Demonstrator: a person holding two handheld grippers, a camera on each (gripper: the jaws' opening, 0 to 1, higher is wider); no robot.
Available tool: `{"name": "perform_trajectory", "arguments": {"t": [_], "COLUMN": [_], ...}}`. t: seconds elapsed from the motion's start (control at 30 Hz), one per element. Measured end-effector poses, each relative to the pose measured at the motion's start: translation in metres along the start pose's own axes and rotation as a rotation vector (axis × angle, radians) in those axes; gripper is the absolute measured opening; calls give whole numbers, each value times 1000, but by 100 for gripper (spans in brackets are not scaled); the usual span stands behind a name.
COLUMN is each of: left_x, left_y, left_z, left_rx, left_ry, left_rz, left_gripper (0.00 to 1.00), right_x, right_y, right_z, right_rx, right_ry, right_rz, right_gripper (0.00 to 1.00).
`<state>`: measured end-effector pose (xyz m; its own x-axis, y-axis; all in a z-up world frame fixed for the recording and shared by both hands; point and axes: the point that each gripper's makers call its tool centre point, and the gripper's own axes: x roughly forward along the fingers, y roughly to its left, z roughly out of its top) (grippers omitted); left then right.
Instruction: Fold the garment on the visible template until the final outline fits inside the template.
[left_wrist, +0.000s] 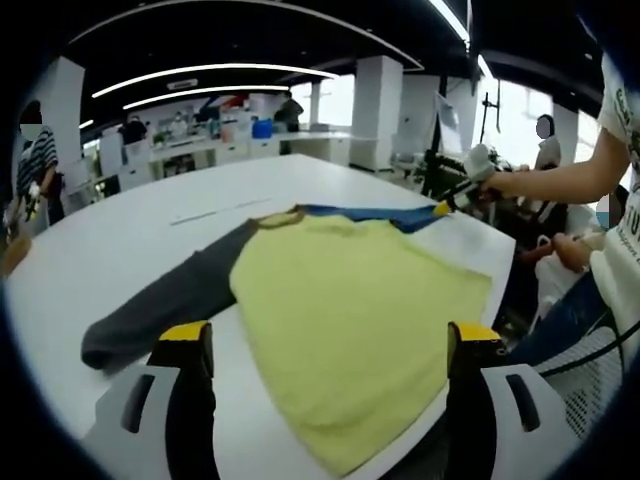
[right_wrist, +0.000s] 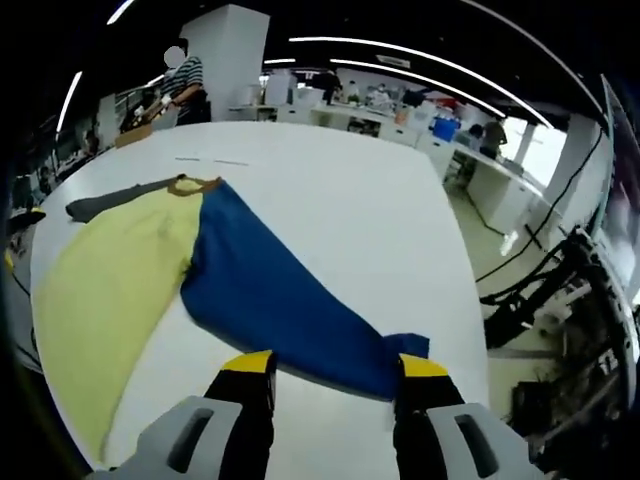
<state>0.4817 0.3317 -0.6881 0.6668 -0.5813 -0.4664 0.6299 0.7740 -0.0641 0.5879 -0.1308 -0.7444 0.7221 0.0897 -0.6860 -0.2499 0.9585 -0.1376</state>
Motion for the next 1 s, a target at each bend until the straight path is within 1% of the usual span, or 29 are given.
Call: {"name": "perform_trajectory", "arguments": {"t": [0.1, 0.23, 0.37, 0.57, 0.63, 0.73, 0.83, 0.9, 0.93, 1.0], "left_x": [0, 0, 0, 0, -1, -1, -1, -1, -1, -1], "left_y": [0, 0, -1, -1, 0, 0, -2, -2, -3, -3], "left_z": [-1, -3, -4, -2, -1, -1, -2, -1, -1, -1], "left_rx": [0, -7, -7, -9, -12, -15, -17, -19, -21, -21], "left_ry": [2, 7, 10, 7, 7, 8, 10, 9, 7, 9], "left_rz": [0, 0, -3, 1, 1, 5, 6, 6, 7, 9], "left_gripper": [94, 93, 92, 91, 91, 90, 90, 89, 89, 89], "right_x": [-6, -11, -12, -11, -7, -7, -2, -1, 0, -1], "right_y": [-13, -24, -32, -41, -50, -53, -64, -68, -74, -80], "right_z": [-8, -17, -24, -32, -36, -38, -43, -45, -47, -47], "right_rx": [14, 23, 29, 15, 18, 64, 90, 94, 98, 109], "right_ry": [11, 21, 32, 52, 53, 41, 44, 46, 46, 37], "right_rz": [-30, -57, -75, -97, -106, -117, -135, -143, -155, -167], "right_gripper": [40, 38, 35, 28, 25, 17, 11, 5, 1, 0]}}
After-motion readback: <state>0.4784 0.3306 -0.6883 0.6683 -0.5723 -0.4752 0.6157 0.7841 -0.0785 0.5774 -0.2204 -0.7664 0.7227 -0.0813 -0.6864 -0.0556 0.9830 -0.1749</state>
